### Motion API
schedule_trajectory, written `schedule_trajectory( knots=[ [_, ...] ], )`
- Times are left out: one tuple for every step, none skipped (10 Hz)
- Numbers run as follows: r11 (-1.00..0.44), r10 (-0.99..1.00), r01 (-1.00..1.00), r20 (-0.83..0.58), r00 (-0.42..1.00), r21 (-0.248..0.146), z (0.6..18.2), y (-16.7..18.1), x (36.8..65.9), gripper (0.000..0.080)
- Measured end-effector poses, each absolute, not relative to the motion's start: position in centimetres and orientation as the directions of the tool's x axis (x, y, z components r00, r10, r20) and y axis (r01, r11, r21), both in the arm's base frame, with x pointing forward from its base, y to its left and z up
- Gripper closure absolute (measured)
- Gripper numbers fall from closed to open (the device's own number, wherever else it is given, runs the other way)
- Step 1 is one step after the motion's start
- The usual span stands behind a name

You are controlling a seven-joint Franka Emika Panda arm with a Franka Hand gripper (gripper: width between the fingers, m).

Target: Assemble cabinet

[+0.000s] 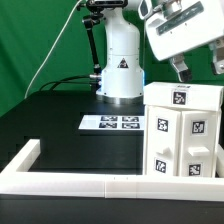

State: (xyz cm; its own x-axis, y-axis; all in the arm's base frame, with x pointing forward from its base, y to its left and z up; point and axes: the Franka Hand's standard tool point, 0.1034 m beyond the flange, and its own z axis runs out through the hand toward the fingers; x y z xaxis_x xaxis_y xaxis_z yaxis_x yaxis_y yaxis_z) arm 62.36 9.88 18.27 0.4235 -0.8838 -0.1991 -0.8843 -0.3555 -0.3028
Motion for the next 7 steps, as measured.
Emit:
schedule_trajectory(
  knots=[
    [-0.488,-0.817,-0.822,-0.177,0.548,-0.292,18.34,10.38,62.58,0.0002],
    [-0.546,-0.782,-0.778,-0.143,0.607,-0.311,18.33,10.20,62.84,0.0002],
    [-0.609,-0.735,-0.725,-0.116,0.668,-0.321,18.25,10.13,62.82,0.0002],
    [-0.662,-0.687,-0.673,-0.091,0.721,-0.329,18.25,10.11,62.83,0.0002],
    [-0.749,-0.596,-0.575,-0.045,0.802,-0.329,18.26,10.04,62.82,0.0002],
    [-0.863,-0.428,-0.399,0.030,0.903,-0.309,18.31,9.91,62.87,0.0002],
    [-0.927,-0.273,-0.240,0.079,0.959,-0.289,18.24,9.76,62.81,0.0002]
  ],
)
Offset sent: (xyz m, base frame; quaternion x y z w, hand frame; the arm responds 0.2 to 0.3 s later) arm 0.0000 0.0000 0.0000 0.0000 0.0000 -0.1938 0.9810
